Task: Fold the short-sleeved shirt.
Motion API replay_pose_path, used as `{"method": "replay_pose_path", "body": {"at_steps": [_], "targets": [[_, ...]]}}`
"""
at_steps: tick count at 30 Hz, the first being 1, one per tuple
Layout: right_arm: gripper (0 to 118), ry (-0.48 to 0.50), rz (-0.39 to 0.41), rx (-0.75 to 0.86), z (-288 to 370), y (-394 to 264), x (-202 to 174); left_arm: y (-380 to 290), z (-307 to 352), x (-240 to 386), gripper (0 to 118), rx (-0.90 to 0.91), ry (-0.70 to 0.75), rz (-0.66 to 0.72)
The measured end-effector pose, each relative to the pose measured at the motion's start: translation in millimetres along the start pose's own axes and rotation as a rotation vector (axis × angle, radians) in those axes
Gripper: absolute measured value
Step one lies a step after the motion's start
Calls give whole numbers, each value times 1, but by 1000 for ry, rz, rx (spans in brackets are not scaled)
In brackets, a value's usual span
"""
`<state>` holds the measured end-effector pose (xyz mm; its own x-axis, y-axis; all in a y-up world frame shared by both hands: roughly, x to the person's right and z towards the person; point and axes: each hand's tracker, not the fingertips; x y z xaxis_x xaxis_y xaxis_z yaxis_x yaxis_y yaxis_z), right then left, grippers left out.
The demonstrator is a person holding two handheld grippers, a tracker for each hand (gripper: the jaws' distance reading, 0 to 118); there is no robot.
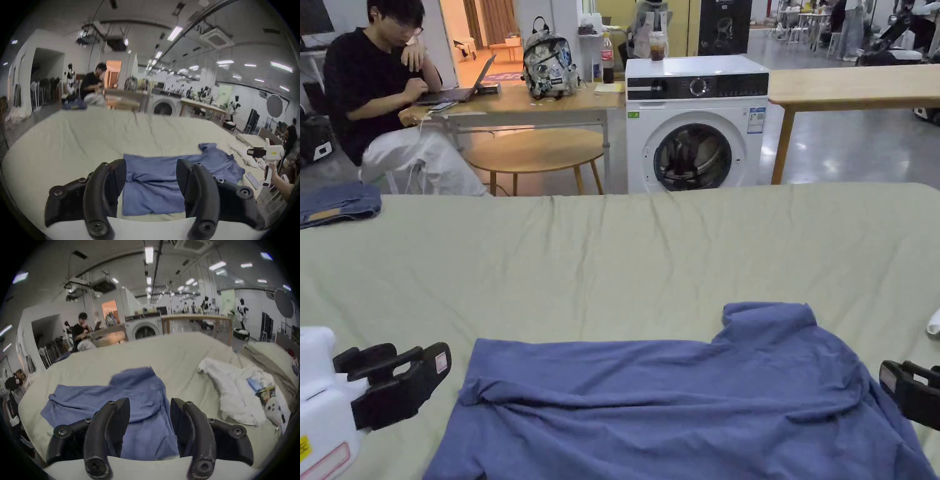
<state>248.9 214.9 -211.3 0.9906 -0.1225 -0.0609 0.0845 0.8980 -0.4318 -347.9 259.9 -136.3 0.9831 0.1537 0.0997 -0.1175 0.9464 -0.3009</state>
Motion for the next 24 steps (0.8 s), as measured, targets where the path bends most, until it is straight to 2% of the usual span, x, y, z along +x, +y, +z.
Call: {"method": "replay_pose_path", "body": {"at_steps": [2, 3, 4, 5, 6, 8, 10, 12, 15, 17, 18, 19, 20, 21, 24], "targets": [[52, 32, 56, 11, 33, -5, -14, 4, 36, 34, 56, 41, 7, -32], [52, 36, 68, 27, 47, -9, -20, 3, 48, 43, 56, 33, -9, -53], [48, 45, 78, 31, 53, -15, -22, -1, 59, 52, 42, 16, -1, -69], [35, 69, 87, 36, 64, -21, -27, -8, 64, 59, 21, 10, 20, -90], [23, 76, 79, 38, 73, -27, -30, -13, 71, 66, 13, 4, 50, -97], [0, 102, 55, 36, 88, -39, -39, -28, 89, 76, 0, 7, 22, -93], [0, 98, 57, 40, 100, -51, -47, -40, 96, 82, 0, 8, 27, -89], [0, 82, 91, 33, 107, -56, -56, -42, 94, 85, 0, -66, 42, -50], [0, 109, 107, 15, 106, -57, -58, -39, 85, 75, 0, -47, -39, -2], [0, 114, 108, 21, 107, -55, -59, -39, 73, 65, 0, -52, 44, -27], [0, 118, 104, 22, 107, -54, -59, -38, 64, 59, 6, -94, 83, -18], [0, 128, 97, 25, 108, -55, -58, -38, 53, 50, 25, -134, 68, -6], [0, 133, 89, 27, 108, -57, -52, -41, 41, 37, 55, -158, 28, 19], [0, 134, 83, 27, 107, -58, -50, -48, 28, 30, 61, -195, 15, 58], [0, 139, 40, -3, 104, -65, -42, -70, -26, -2, 61, -291, 26, 110]]}}
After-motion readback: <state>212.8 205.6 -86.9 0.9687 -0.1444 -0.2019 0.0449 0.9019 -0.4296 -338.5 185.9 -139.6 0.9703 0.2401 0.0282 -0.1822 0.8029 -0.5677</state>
